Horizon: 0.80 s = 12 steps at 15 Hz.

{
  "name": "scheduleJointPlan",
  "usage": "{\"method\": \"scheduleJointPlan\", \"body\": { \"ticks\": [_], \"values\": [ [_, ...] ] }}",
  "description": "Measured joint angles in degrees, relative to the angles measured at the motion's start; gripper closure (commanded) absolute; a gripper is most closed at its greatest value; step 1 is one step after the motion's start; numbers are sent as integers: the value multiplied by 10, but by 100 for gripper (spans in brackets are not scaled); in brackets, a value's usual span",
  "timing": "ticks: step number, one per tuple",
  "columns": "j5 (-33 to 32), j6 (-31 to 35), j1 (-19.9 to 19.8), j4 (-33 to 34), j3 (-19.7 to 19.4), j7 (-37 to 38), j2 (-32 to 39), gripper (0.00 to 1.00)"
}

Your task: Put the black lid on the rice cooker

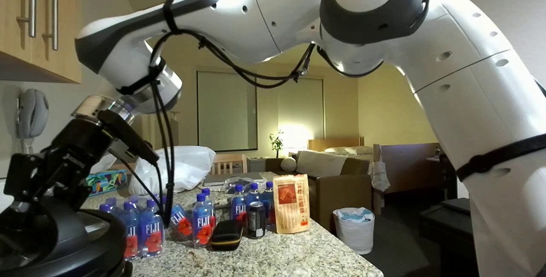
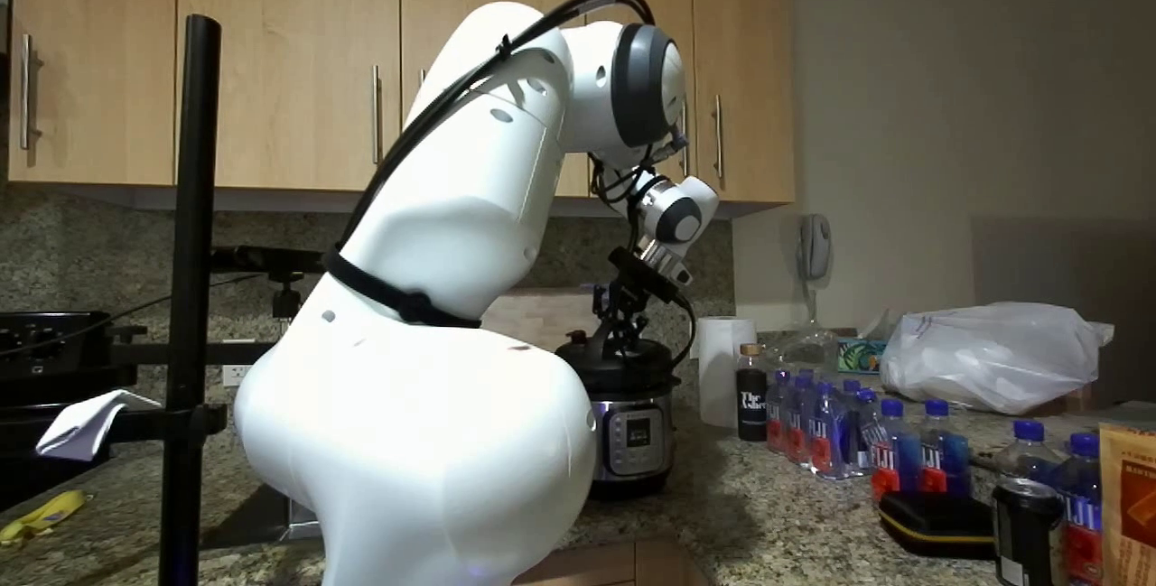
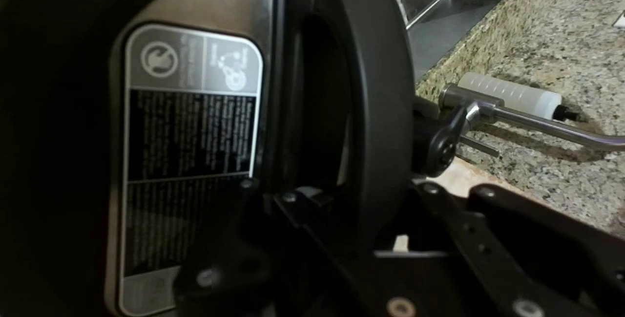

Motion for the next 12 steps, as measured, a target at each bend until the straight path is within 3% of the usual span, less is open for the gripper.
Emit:
{"method": "scheduleJointPlan", "body": {
  "ticks": [12],
  "values": [
    [-33, 0, 2, -11, 6, 0, -9, 100]
  ]
}}
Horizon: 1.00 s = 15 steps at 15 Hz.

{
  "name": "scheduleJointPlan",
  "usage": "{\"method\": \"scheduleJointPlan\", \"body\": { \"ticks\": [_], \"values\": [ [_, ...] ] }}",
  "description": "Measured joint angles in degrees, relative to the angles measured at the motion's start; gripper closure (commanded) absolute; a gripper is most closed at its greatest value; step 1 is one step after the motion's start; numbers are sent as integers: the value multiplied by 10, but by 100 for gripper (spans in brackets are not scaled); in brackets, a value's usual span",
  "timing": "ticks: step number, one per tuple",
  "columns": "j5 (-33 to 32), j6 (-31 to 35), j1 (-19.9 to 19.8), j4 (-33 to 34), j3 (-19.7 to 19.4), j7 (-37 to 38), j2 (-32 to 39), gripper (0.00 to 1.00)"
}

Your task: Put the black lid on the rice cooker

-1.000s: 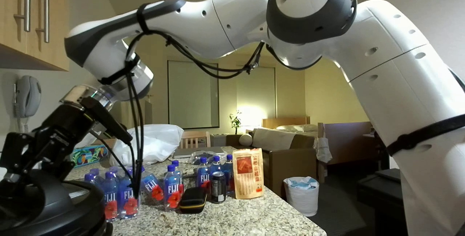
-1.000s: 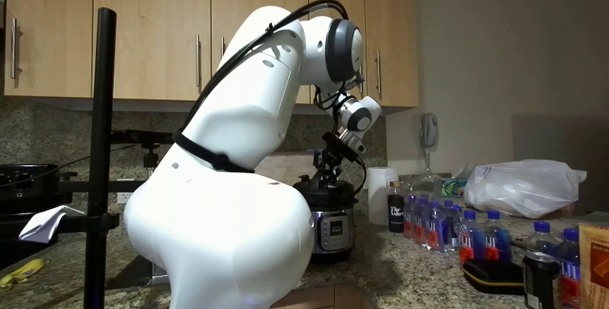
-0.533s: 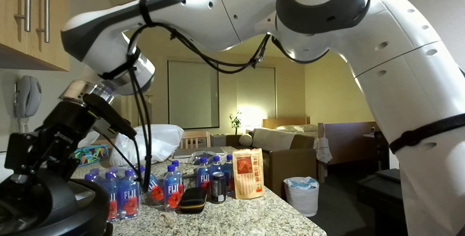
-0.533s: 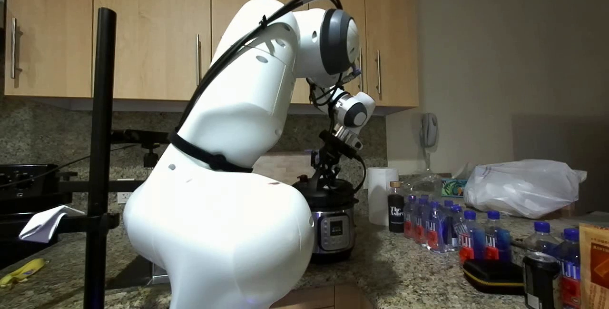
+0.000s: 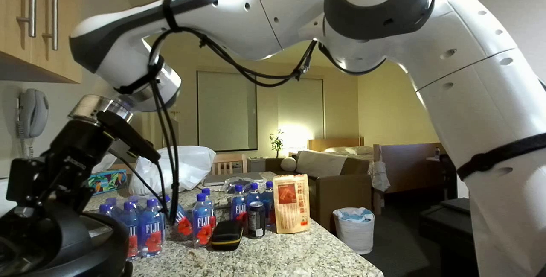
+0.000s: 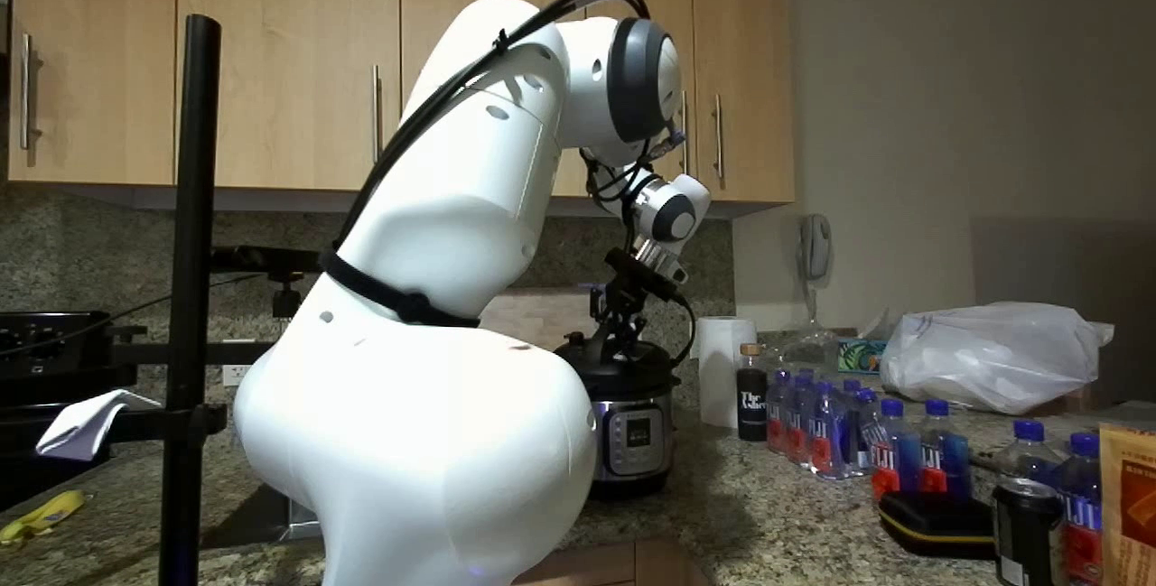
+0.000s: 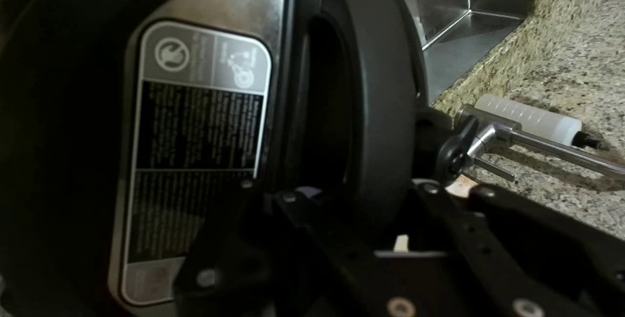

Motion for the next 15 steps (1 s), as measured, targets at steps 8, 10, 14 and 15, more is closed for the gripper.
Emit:
{"method": "scheduleJointPlan", "body": {
  "ticks": [8, 10, 14, 15],
  "values": [
    [-20, 0, 4, 7, 1, 15, 3, 100],
    [-29, -1, 8, 12, 1, 22, 5, 100],
    [-74, -20, 20, 44, 1, 49, 20, 100],
    [-86, -28, 24, 56, 1, 57, 28, 100]
  ]
}}
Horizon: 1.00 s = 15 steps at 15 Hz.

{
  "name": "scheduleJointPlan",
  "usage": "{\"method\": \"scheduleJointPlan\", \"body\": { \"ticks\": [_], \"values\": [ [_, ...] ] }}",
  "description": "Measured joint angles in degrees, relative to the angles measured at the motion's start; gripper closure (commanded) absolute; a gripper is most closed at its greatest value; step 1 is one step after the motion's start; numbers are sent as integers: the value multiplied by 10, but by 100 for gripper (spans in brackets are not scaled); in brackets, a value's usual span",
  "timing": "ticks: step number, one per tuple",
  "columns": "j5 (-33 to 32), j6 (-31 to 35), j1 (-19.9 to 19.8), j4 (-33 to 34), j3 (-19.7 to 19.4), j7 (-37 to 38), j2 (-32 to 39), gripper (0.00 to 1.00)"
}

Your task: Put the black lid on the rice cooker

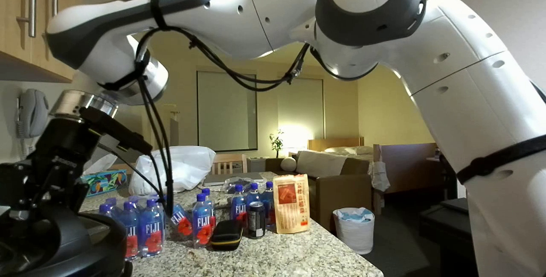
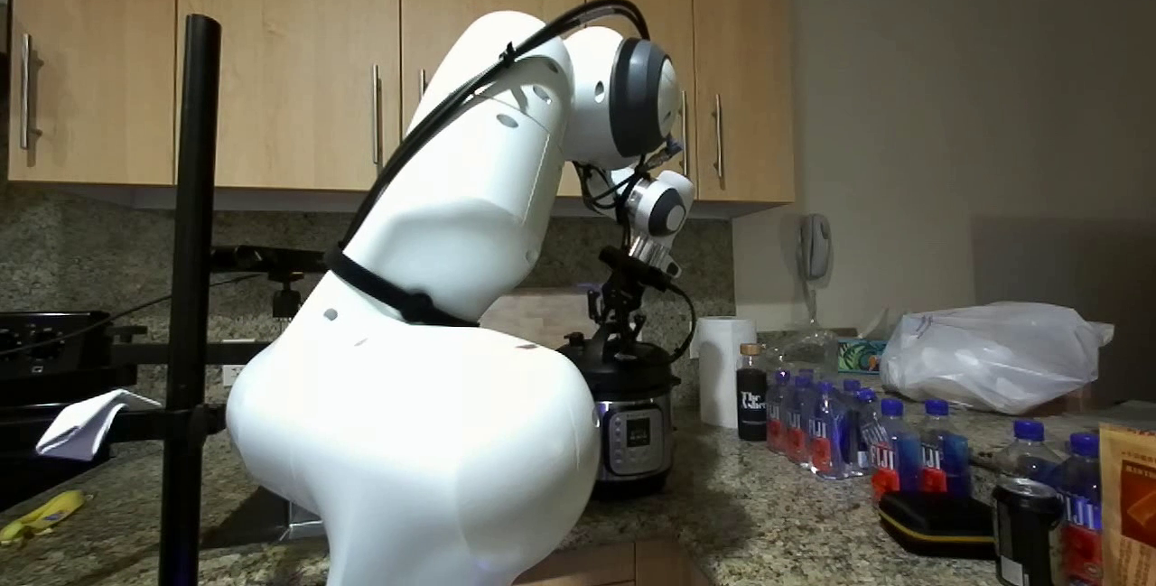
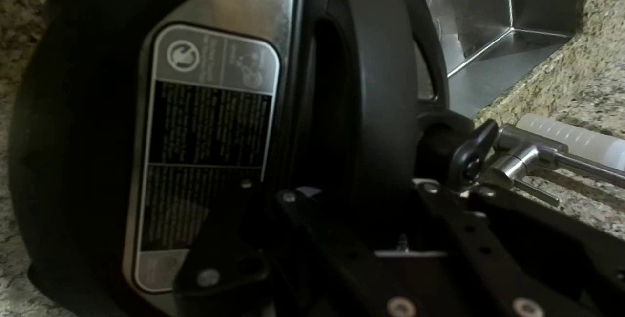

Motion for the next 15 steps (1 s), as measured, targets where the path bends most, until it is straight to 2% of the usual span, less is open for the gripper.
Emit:
{"method": "scheduleJointPlan", "body": {
  "ticks": [8, 15],
  "values": [
    [-45, -70, 24, 102, 0, 33, 68, 100],
    [-59, -82, 30, 126, -1, 34, 82, 100]
  ]
}}
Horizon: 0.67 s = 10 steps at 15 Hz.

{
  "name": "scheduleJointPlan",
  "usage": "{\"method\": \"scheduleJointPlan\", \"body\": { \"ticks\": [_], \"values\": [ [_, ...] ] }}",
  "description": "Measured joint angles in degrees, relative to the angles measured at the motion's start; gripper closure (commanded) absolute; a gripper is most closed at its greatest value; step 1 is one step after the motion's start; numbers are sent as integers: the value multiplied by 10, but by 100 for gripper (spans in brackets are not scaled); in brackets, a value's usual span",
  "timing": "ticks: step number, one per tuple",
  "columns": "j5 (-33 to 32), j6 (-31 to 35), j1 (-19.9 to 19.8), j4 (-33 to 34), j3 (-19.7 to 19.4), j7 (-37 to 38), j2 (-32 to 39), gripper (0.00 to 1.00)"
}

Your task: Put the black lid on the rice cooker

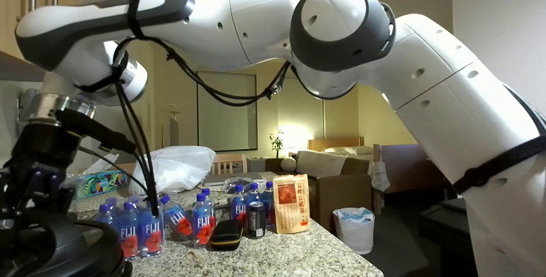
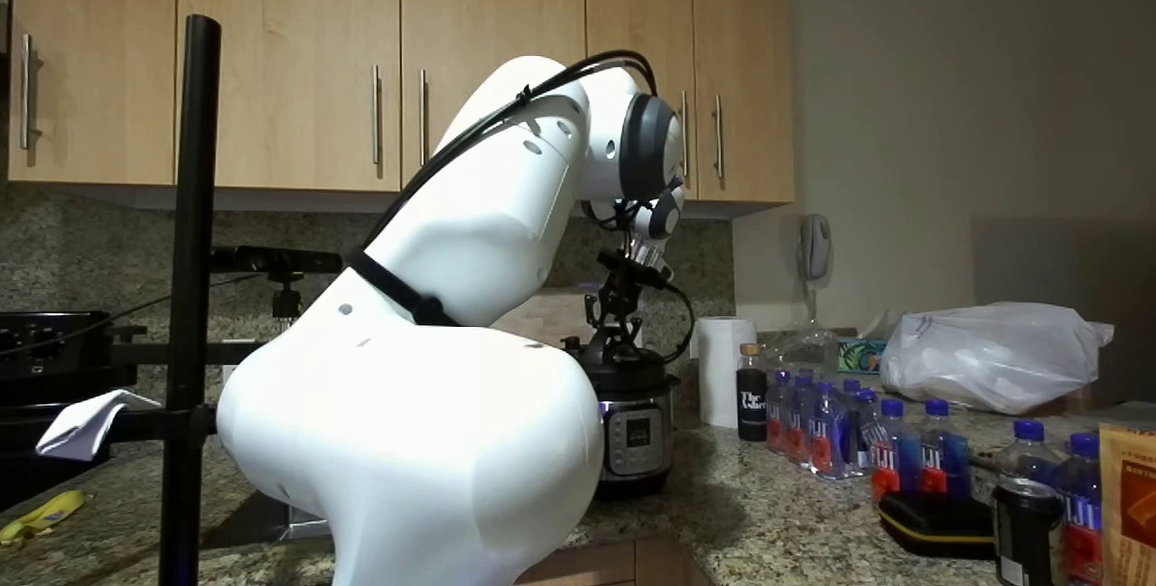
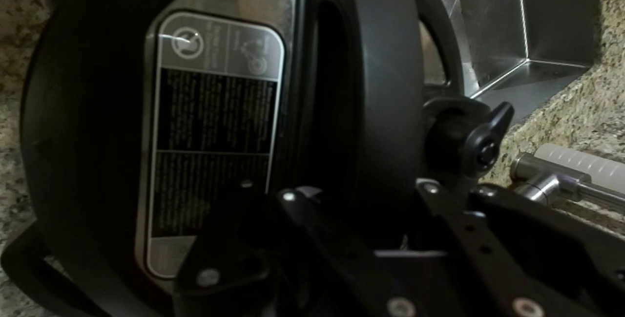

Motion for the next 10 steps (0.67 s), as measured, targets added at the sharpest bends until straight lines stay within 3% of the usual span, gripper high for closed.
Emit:
{"method": "scheduleJointPlan", "body": {
  "ticks": [1, 2, 4, 10],
  "values": [
    [-1, 0, 0, 0, 0, 0, 0, 100],
    [-3, -1, 1, 1, 0, 1, 0, 75],
    [-7, -2, 2, 4, 0, 5, 1, 68],
    [-21, -20, 5, 25, -5, 17, 2, 30]
  ]
}}
